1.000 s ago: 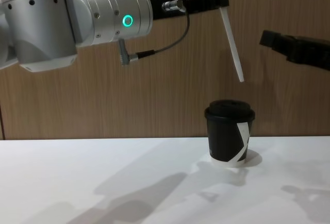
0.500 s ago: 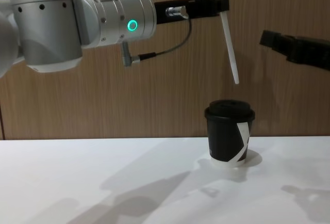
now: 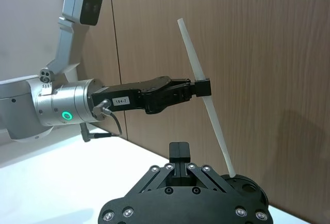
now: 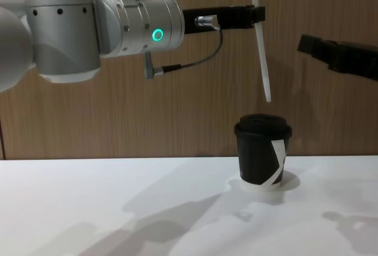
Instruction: Pick up the straw with one hand, pass it to the other hand, and insert it into the cup.
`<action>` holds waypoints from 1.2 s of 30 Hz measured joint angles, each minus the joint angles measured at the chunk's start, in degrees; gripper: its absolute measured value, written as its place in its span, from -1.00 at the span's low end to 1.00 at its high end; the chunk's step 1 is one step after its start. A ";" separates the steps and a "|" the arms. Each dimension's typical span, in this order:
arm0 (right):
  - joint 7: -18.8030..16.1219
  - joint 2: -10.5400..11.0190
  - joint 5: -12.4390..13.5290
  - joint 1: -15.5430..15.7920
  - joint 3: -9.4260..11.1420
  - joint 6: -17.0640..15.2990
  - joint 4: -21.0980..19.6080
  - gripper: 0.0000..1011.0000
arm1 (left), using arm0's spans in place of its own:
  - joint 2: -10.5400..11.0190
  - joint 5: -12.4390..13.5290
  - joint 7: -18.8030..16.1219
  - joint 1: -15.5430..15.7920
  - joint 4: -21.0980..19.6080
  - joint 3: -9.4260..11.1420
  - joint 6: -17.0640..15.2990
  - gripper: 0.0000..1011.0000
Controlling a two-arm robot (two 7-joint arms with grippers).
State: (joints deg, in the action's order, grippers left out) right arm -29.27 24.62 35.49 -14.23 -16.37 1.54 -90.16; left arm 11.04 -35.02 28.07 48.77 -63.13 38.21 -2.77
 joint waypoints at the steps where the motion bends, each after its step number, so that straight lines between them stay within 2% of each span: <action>1: 0.00 0.00 0.00 0.00 0.00 0.00 0.00 -1.00 | -0.14 0.26 0.02 0.15 0.35 0.06 0.18 -0.99; 14: 0.00 0.00 0.00 0.00 0.00 0.00 0.00 -1.00 | -1.38 1.72 0.68 1.23 3.86 0.10 1.84 -0.99; 36: 0.00 0.00 0.00 0.00 0.00 0.00 0.00 -1.00 | -2.90 2.40 3.02 2.62 7.83 -0.58 2.77 -0.99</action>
State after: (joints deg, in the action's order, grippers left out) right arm -29.27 24.61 35.49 -14.23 -16.36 1.54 -90.16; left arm 8.14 -32.62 31.09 51.39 -55.30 37.63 -0.01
